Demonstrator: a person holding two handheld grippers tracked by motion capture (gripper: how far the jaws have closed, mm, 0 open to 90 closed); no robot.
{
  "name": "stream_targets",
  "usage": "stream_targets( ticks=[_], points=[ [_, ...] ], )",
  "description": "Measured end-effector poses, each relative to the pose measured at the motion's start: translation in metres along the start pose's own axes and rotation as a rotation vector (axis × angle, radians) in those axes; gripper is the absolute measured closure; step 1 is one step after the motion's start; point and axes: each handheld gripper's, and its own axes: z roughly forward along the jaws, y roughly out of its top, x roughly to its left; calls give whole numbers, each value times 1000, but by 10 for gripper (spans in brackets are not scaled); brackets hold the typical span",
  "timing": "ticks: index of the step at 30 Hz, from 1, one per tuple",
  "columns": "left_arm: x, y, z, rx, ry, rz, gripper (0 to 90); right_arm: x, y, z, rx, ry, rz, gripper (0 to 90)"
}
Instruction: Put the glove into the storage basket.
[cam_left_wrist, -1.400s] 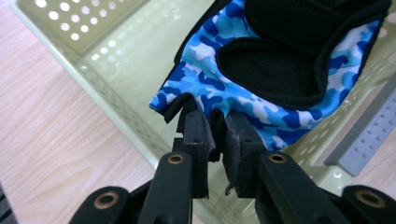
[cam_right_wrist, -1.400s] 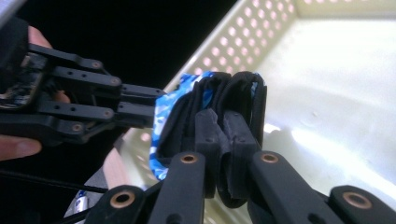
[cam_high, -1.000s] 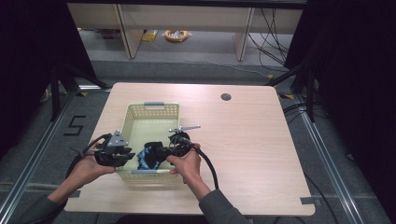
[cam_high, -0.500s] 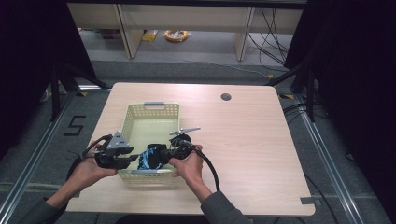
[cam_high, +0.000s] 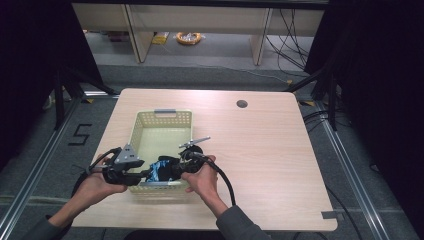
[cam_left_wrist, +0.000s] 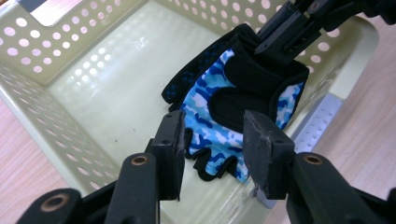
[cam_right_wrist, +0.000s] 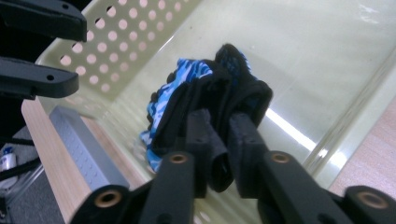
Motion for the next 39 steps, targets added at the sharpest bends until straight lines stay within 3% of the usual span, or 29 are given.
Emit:
stream_targets(
  ticks=[7,9,13,14,19,21,22,24,25,26,27,31,33,36,38,39],
  points=[
    [-2,2,-1,-1,-10,10,584,-3,0,0,0,70,44,865],
    [-2,3,-1,-4,-8,-2,583,-4,1,-1,19,74,34,861],
    [-2,3,-1,-5,-8,-2,579,-5,2,2,29,31,16,812],
    [-2,3,-1,-5,-10,-2,578,-2,3,1,49,35,42,782],
    [-2,3,-2,-8,-8,4,566,6,10,1,72,-29,-9,664],
    [-2,3,-3,-11,-11,2,562,6,13,0,90,-62,-6,640],
    [-2,3,-4,-9,-9,-4,561,5,15,0,87,-46,-24,623],
    [-1,3,-5,-12,-4,3,560,4,19,-3,68,-65,-49,600],
    [-1,3,-5,-16,-6,5,559,5,21,-5,77,-85,-34,600],
    [0,3,-6,-12,-7,0,559,4,22,-5,45,-73,-51,599],
    [0,3,-6,-15,-6,1,559,5,23,-8,41,-95,-41,600],
    [0,3,-8,-18,-8,3,557,2,29,-15,-5,-68,-76,593],
    [0,4,-8,-22,-8,8,553,3,30,-20,-18,-51,-59,590],
    [-1,5,-9,-24,-10,3,530,1,31,-25,-36,-42,-77,583],
    [-3,5,-9,-25,-12,-13,516,1,30,-29,-23,-37,-50,569],
    [-3,5,-9,-30,-12,-2,507,1,29,-31,-26,-40,-42,563]
  ],
)
